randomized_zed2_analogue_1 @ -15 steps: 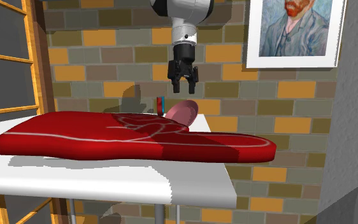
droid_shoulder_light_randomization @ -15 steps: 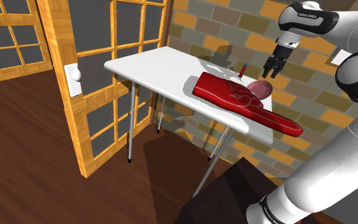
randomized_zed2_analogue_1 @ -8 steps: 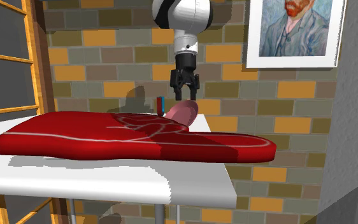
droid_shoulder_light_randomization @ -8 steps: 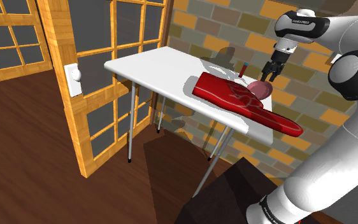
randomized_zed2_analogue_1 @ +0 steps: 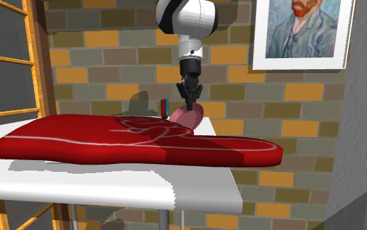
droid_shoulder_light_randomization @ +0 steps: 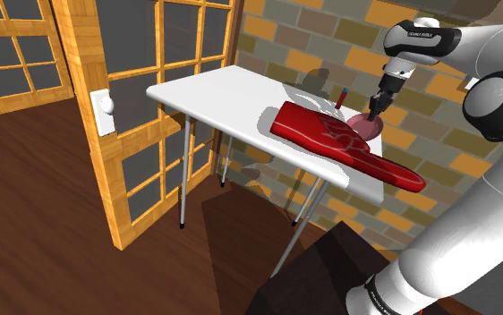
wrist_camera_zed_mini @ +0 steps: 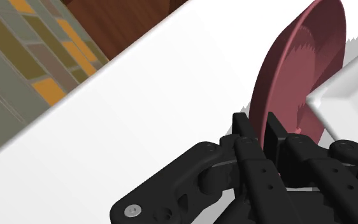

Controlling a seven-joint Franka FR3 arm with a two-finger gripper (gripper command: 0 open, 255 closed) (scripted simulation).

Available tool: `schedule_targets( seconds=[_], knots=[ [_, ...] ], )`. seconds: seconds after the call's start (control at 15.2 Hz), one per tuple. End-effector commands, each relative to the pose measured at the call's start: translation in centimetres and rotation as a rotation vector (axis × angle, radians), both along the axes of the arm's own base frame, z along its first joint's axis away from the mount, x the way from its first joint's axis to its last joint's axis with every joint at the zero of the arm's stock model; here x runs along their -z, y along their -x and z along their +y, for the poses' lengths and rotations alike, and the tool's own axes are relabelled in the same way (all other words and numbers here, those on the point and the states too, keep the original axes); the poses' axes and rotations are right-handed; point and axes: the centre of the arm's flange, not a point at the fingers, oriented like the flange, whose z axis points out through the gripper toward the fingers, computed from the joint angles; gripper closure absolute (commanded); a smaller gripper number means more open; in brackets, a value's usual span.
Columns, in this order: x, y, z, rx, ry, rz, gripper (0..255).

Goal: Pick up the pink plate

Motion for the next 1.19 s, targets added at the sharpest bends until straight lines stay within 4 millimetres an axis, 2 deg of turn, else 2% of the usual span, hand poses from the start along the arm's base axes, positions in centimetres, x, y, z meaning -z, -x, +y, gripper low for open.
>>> schedule_targets(
  seconds=[0.0, 0.26, 1.12],
  knots=[
    [0.0, 0.0, 0.0, 0.0, 0.0, 0.0, 255],
    [0.0, 0.0, 0.0, 0.0, 0.0, 0.0, 255],
    [-6.9, 0.0, 0.0, 0.0, 0.0, 0.0, 255]
  ],
)
